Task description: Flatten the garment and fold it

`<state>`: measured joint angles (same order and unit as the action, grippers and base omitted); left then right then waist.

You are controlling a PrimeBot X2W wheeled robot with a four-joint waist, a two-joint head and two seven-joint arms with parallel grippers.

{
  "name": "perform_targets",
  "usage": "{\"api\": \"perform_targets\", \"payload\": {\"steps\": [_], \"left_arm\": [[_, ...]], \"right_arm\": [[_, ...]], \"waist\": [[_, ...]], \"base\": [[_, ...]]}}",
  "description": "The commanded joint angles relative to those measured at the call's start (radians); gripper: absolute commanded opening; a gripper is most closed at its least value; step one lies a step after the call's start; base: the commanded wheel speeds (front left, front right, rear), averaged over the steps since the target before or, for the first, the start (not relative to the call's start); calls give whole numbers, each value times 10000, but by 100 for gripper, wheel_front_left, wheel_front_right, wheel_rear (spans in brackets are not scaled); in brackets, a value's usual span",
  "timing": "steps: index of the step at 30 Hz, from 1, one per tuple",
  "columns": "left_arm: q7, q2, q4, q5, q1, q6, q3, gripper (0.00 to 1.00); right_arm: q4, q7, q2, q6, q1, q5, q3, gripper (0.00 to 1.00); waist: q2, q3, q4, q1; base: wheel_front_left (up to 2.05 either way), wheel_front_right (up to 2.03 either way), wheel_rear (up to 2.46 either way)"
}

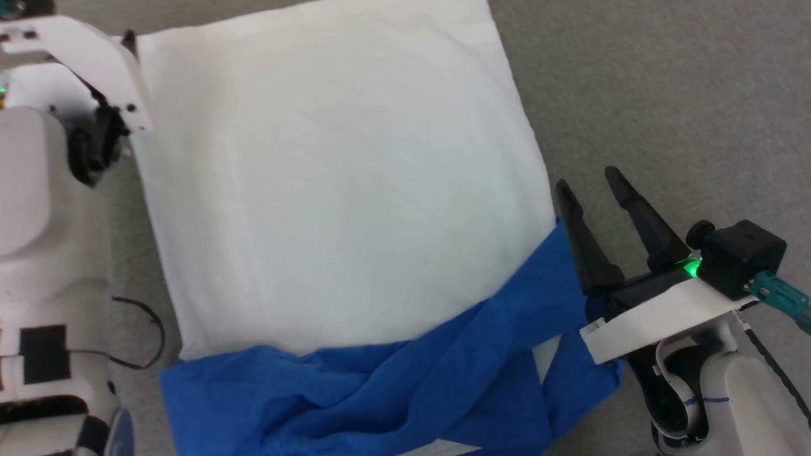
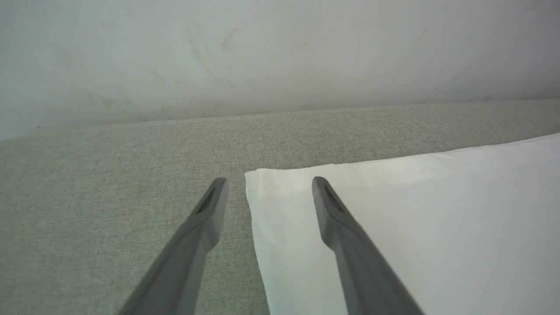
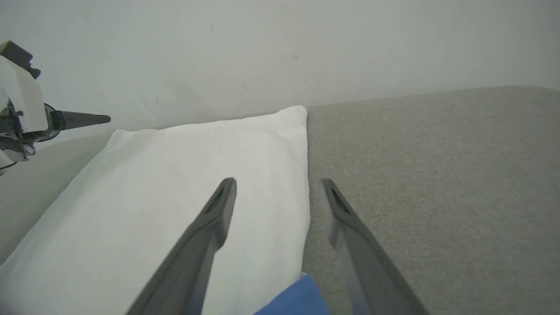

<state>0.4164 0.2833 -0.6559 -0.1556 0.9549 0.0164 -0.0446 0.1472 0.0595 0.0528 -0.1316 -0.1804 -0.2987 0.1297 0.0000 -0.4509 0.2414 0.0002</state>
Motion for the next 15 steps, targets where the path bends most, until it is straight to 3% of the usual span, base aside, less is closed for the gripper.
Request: {"api": "perform_targets", "payload": {"steps": [1, 6, 13, 14, 15], "left_arm": [[154, 160, -107, 72, 194, 138, -89, 100], [1286, 553, -165, 338, 251, 594, -31, 100], [2616, 975, 431, 518, -93, 889, 38, 100], [2738, 1030, 558, 503, -155, 885, 27, 93], [2813, 1094, 693, 489, -208, 862, 21, 22]], "right_arm": [[-21, -83, -25, 9, -130, -92, 48, 100], [-109, -254, -25, 9, -145, -243, 119, 100], [-171, -403, -25, 9, -190, -309, 161, 100], [-174, -411, -25, 9, -202, -315, 163, 100], [-176, -415, -25, 9, -217, -313, 165, 100]], "waist": [[0, -939, 962, -2], [0, -1190, 1230, -2], [0, -1358, 1254, -2], [0, -1376, 1242, -2], [0, -1395, 1225, -2]], "base": [[0, 0, 0], [0, 0, 0], [0, 0, 0], [0, 0, 0], [0, 0, 0]]}}
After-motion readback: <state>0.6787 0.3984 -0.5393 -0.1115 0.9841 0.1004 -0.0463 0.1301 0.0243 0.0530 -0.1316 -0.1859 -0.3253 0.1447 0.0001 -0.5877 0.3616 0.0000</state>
